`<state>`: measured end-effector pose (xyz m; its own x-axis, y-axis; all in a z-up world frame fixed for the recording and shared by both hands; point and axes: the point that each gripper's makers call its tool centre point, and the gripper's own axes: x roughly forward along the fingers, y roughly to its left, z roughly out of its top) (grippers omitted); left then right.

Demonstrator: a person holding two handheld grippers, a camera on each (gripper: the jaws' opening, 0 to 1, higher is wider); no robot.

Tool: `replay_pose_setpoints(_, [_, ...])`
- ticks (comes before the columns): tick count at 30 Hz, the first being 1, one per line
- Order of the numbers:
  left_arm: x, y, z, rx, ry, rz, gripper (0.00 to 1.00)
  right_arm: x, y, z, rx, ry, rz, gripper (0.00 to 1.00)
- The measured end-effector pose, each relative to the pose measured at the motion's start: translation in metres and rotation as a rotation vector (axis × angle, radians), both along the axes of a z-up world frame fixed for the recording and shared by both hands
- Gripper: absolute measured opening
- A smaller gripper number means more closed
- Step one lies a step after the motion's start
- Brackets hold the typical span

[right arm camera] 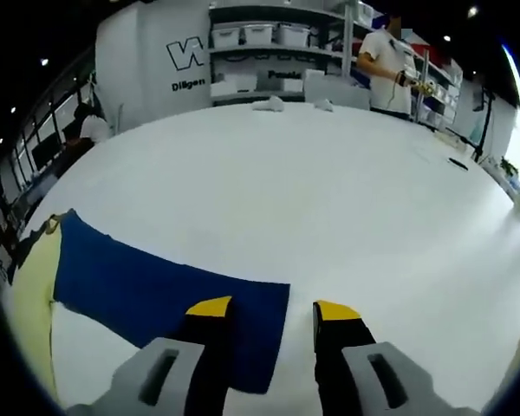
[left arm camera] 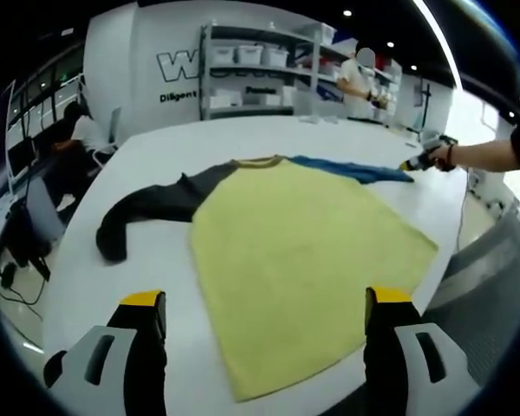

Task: Fold the garment on the visible template until the final outline fits inside the template.

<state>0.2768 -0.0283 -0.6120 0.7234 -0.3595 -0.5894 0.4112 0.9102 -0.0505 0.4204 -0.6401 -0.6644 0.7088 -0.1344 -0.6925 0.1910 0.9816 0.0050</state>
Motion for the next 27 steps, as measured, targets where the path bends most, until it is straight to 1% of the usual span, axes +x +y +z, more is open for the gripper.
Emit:
replay_pose_setpoints(3, [0.001,0.001,0.000,-0.001,-0.004,0.004,0.93,-0.001,-0.002,-0.007,-0.011,0.018,0.008,0.25])
replay_pose_setpoints(4, [0.001,0.001,0.000,0.000,-0.002,0.005,0.93,0.006,-0.005,0.002,-0.062,-0.030,0.039,0.23])
replay_pose_setpoints(5, [0.001,0.001,-0.001,0.001,-0.001,0.005,0.93,0.000,-0.001,0.000,-0.027,-0.003,0.010,0.19])
replay_pose_setpoints(7, [0.001,0.001,-0.002,0.005,0.004,0.004,0.93,0.001,0.002,0.004,-0.032,-0.017,0.011,0.13])
replay_pose_setpoints(8, [0.000,0.001,-0.002,0.008,0.007,0.003,0.93,0.001,0.002,0.005,-0.040,-0.025,0.016,0.07])
replay_pose_setpoints(10, [0.000,0.001,-0.003,0.011,0.010,0.001,0.93,0.004,0.004,0.006,-0.021,-0.038,0.007,0.01])
replay_pose_setpoints(11, [0.000,0.001,-0.003,0.012,0.010,0.001,0.93,0.006,0.003,0.008,-0.022,-0.044,0.006,0.00])
replay_pose_setpoints(12, [0.000,0.002,-0.004,0.013,0.011,0.002,0.93,0.006,0.002,0.008,-0.018,-0.042,-0.006,0.00])
replay_pose_setpoints(13, [0.000,0.002,-0.004,0.013,0.011,0.002,0.93,0.004,-0.003,0.008,-0.032,-0.031,-0.020,0.00])
replay_pose_setpoints(14, [0.000,0.002,-0.003,0.012,0.010,0.003,0.93,0.005,-0.004,0.008,-0.033,-0.031,-0.020,0.00])
replay_pose_setpoints(16, [0.001,0.002,-0.002,0.010,0.007,0.004,0.93,0.006,-0.007,0.007,-0.009,-0.030,-0.031,0.00])
replay_pose_setpoints(18, [0.001,0.002,-0.002,0.010,0.005,0.004,0.93,0.007,-0.010,0.007,-0.007,-0.029,-0.042,0.00])
replay_pose_setpoints(20, [0.001,0.002,-0.003,0.011,0.006,0.003,0.93,0.007,-0.012,0.005,-0.012,-0.012,-0.045,0.00])
replay_pose_setpoints(22, [0.001,0.001,-0.002,0.012,0.004,0.003,0.93,0.007,-0.015,0.007,-0.007,-0.017,-0.064,0.00])
replay_pose_setpoints(27, [0.002,0.002,-0.002,0.011,0.002,0.007,0.93,0.008,-0.016,0.007,-0.006,-0.010,-0.066,0.00])
